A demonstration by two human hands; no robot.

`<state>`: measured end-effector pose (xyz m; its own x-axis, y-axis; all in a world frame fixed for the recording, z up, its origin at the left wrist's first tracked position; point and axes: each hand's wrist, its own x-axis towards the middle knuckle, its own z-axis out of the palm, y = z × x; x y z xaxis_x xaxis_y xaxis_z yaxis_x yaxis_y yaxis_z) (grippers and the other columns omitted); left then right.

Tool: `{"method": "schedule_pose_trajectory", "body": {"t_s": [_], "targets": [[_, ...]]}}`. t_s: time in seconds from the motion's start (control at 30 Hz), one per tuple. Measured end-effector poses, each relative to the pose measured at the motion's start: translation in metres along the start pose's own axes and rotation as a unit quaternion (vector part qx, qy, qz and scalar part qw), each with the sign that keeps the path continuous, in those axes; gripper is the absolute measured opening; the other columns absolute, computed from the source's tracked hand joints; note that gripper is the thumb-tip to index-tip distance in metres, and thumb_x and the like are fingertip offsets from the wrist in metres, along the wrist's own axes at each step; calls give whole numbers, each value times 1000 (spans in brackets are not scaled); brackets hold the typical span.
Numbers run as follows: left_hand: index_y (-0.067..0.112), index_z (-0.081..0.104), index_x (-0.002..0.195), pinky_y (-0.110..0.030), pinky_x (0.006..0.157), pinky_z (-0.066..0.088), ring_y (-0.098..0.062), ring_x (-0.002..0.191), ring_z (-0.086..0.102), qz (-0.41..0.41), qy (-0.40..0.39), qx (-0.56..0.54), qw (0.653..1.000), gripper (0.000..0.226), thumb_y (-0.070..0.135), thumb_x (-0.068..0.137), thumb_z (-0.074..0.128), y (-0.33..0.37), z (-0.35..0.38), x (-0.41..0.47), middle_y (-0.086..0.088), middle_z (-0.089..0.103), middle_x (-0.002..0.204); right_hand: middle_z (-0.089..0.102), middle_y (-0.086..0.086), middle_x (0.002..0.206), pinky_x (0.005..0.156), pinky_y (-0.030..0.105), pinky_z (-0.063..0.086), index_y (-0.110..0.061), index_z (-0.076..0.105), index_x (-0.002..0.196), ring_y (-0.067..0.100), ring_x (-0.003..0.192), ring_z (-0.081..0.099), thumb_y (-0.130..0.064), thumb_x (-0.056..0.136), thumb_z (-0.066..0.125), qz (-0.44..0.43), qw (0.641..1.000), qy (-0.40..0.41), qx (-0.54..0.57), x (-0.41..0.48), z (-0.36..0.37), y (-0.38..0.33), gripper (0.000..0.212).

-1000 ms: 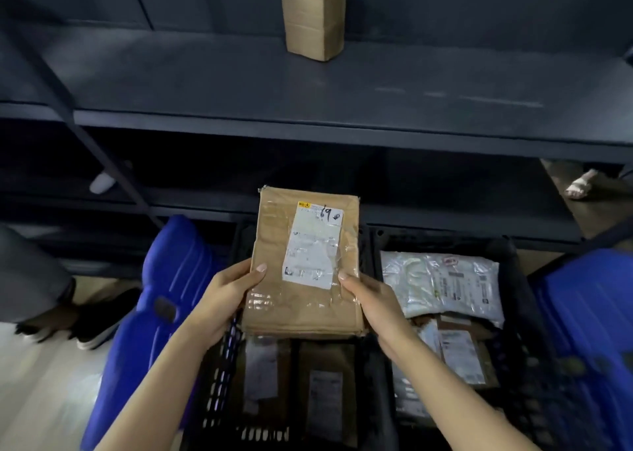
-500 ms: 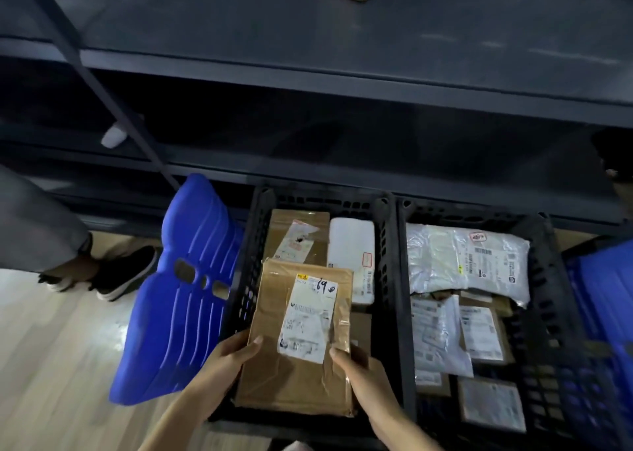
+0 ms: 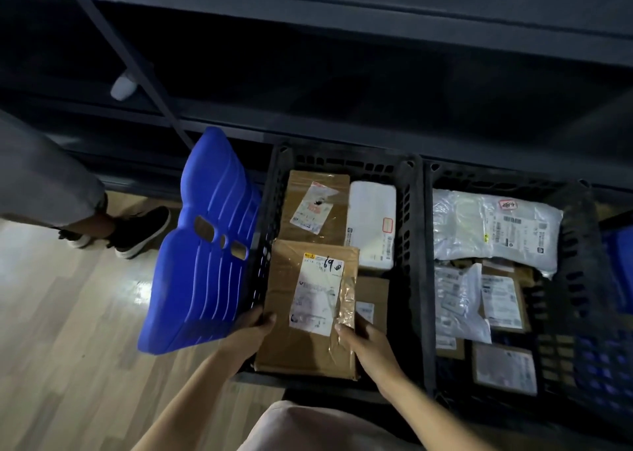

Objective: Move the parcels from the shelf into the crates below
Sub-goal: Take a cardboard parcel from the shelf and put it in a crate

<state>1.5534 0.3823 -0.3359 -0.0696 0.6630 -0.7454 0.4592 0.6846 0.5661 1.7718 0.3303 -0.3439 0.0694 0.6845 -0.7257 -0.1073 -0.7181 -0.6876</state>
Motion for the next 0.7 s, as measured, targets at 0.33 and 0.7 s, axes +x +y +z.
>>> {"method": "schedule_pose_trajectory", "body": {"t_s": [0.33,0.7], "targets": [[16,46,125,-28,78,35,-21,109,52,-53,57,148,986,26,19,100,41,-4,19,23,-8,53,126,71,-22,77,53,2,42,-28,65,98,-13,69,65,-27,84,71,53,995,7,-82,24,15,24,15],[14,32,141,-36,91,49,-25,112,57,39,111,99,988,49,15,95,50,8,24,-4,-5,56,126,65,-16,99,61,3,43,-19,59,123,-7,84,58,-31,85,70,37,982,-15,-185,22,9,9,42]]}}
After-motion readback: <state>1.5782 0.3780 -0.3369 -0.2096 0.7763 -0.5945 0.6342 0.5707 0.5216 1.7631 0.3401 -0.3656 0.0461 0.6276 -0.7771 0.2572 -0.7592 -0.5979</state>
